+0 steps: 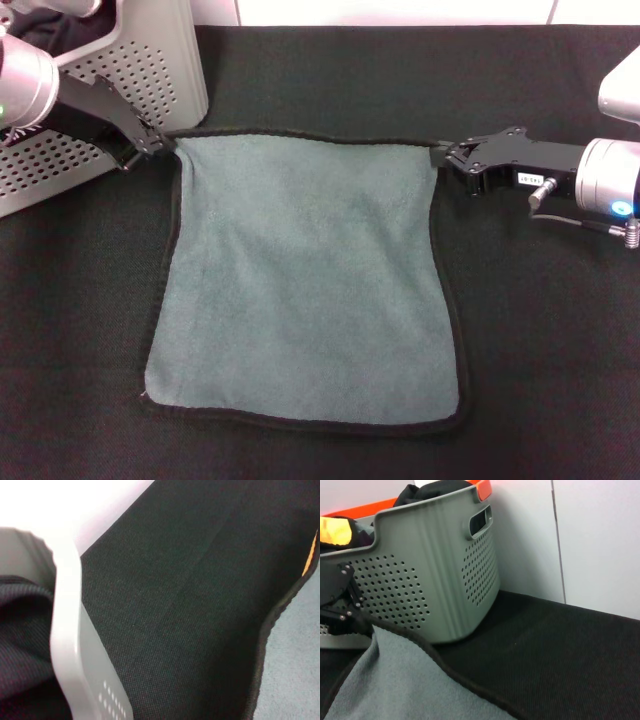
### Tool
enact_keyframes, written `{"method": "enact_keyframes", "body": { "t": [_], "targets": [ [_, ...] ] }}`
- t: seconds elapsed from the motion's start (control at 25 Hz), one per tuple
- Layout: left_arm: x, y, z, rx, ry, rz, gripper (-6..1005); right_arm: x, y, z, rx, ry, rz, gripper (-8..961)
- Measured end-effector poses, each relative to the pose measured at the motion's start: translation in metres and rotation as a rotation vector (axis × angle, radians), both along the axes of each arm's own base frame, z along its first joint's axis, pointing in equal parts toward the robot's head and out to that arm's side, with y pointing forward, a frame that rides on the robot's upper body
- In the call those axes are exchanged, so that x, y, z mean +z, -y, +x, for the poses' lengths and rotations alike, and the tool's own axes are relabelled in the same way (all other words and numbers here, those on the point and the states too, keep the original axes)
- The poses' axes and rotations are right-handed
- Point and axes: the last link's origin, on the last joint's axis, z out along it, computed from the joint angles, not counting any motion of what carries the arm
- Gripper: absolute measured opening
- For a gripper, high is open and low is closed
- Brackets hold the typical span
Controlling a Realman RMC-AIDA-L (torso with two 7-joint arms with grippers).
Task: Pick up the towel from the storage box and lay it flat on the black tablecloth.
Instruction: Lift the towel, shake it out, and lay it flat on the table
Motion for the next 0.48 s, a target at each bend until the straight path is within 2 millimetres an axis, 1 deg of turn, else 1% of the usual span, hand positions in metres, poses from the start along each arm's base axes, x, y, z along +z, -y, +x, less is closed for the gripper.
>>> {"method": "enact_keyframes", "body": {
  "t": [0.2,0.48],
  "targets": [
    [-0.0068,0.0009,-0.0011,-0.002,-0.011,-0.004,9,0.0002,0.0004,0.0011,-0.004,-0.001,0.001,7],
    [-0.0100,0.0014,-0.0033,0.004,-0.009,-0.004,9,0.0004,0.0013,0.0032,-0.008,-0.001,0.004,7]
  ]
}}
